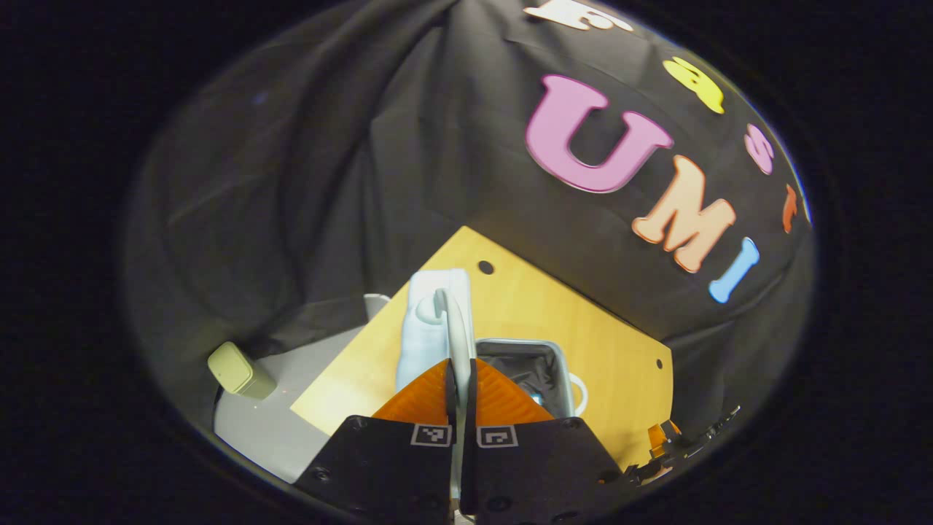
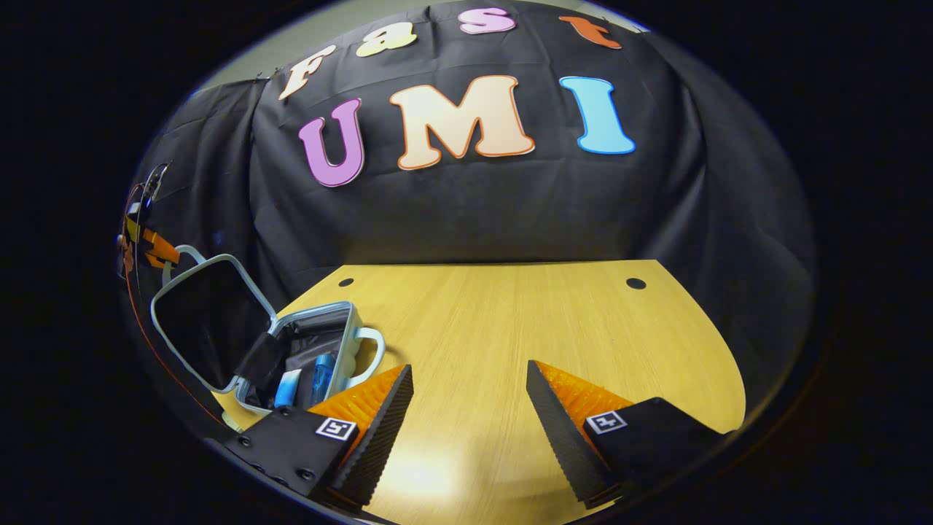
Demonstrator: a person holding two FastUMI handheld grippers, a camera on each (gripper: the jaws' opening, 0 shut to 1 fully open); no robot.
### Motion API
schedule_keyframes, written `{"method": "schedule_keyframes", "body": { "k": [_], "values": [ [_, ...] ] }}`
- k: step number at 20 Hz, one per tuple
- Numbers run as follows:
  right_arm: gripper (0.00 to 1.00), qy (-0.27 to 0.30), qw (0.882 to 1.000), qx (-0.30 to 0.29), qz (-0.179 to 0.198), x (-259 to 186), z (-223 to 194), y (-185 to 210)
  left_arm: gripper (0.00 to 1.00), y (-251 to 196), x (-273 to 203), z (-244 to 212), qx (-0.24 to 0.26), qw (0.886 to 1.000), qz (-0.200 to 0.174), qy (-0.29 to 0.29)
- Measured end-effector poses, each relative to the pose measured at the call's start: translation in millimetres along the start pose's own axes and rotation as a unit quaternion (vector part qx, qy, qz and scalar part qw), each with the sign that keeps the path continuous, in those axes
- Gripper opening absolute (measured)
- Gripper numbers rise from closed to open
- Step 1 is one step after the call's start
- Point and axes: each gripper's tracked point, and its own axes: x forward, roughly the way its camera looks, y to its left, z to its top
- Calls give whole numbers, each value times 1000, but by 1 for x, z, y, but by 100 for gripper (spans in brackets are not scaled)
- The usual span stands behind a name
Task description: First open the suitcase, pack the skin care products into it, and then close the suitcase.
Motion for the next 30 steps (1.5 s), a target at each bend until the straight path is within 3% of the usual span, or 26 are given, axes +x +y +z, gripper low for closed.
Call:
{"method": "schedule_keyframes", "body": {
  "k": [6, 11, 17, 24, 28, 30],
  "values": [
    [98, -18, 1000, -1, -17, -15, 11, -21, 0, -114, 38, -17, 39, 995, -87, 28],
    [98, -24, 1000, 5, -14, -21, 15, -19, 0, -188, 90, -66, 76, 988, -116, 69],
    [98, -28, 999, 13, -19, -26, 18, -20, 2, -233, 154, -142, 119, 980, -98, 122],
    [98, -33, 998, 25, -38, -26, 23, -34, 0, -239, 203, -202, 146, 972, -73, 170],
    [98, -35, 998, 28, -40, -26, 26, -32, 14, -240, 205, -213, 134, 971, -79, 180],
    [98, -39, 998, 31, -38, -25, 28, -30, 43, -245, 194, -212, 138, 973, -81, 166]
  ]
}}
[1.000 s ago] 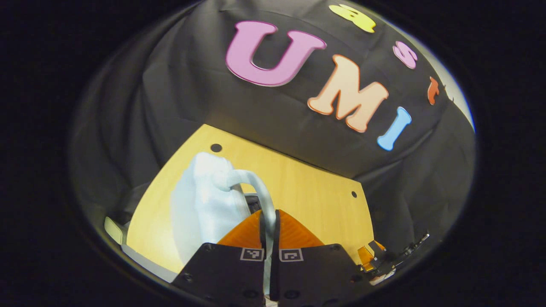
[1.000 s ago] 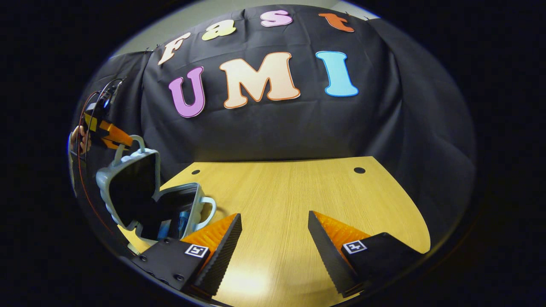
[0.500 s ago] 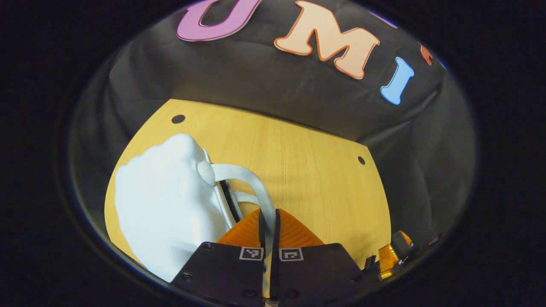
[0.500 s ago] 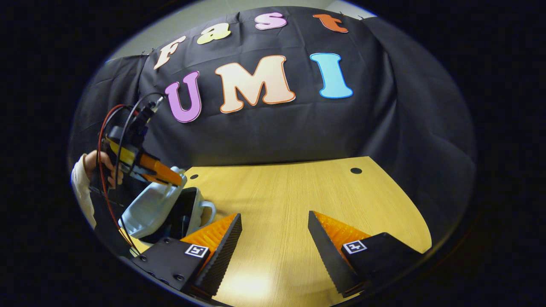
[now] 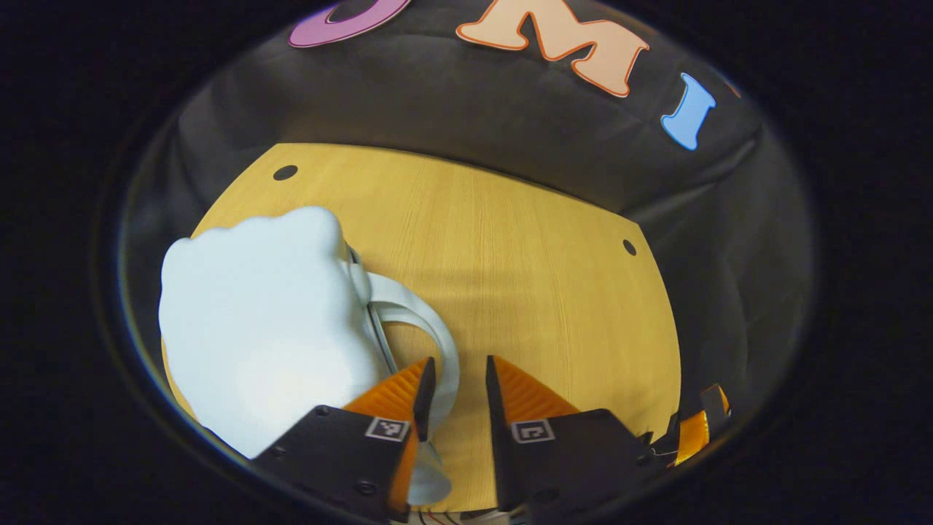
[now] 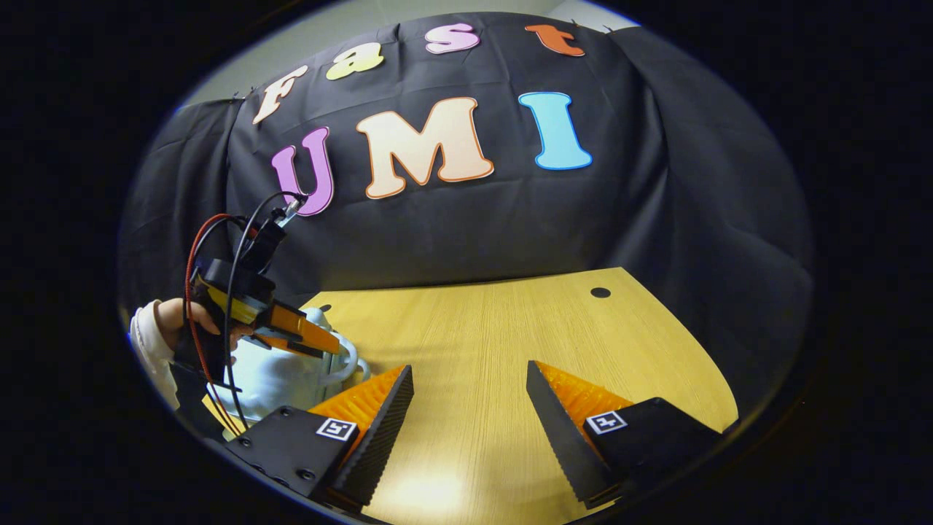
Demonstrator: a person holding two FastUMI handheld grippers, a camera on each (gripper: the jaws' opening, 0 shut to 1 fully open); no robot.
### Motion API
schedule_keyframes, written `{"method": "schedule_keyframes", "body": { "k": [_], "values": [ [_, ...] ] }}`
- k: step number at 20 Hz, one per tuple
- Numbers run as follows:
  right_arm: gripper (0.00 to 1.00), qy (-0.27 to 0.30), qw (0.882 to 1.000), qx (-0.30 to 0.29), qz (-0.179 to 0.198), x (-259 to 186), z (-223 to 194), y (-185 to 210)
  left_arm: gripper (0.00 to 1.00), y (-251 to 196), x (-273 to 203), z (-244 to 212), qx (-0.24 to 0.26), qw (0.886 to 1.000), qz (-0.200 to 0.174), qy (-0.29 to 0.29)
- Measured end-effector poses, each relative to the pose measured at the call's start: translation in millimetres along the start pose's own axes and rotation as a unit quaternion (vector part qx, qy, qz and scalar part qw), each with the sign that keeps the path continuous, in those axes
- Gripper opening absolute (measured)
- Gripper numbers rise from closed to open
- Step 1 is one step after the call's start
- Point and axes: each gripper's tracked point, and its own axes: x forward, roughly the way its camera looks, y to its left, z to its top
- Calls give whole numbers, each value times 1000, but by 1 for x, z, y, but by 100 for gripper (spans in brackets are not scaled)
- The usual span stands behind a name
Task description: First open the suitcase, pack the skin care products into it, and then close the suitcase.
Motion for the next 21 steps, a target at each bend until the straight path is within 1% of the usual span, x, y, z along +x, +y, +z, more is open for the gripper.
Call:
{"method": "schedule_keyframes", "body": {
  "k": [2, 3, 4, 5, 6, 9, 12, 16, 21],
  "values": [
    [98, -10, 1000, 10, 8, -1, 6, 8, 75, -9, -14, 2, 17, 1000, -5, -24],
    [98, -15, 1000, 12, 12, -2, 9, 12, 83, -10, -21, 3, 30, 999, -4, -40],
    [98, -18, 1000, 12, 14, -3, 9, 14, 85, -13, -29, 5, 42, 997, -2, -59],
    [98, -17, 1000, 10, 12, -3, 9, 14, 92, -17, -36, 7, 55, 995, -1, -79],
    [98, -15, 1000, 8, 11, -4, 9, 14, 96, -19, -48, 7, 65, 993, 0, -96],
    [98, -19, 1000, 17, 7, -11, 13, 12, 97, -24, -68, 1, 85, 987, 8, -135],
    [98, -23, 1000, 18, -5, -18, 13, 5, 96, -29, -76, -10, 103, 984, 14, -147],
    [98, -26, 999, 20, -19, -26, 13, -4, 96, -43, -73, -29, 120, 984, 0, -131],
    [98, -35, 998, 32, -40, -37, 15, -11, 96, -50, -71, -35, 146, 982, -8, -119]
  ]
}}
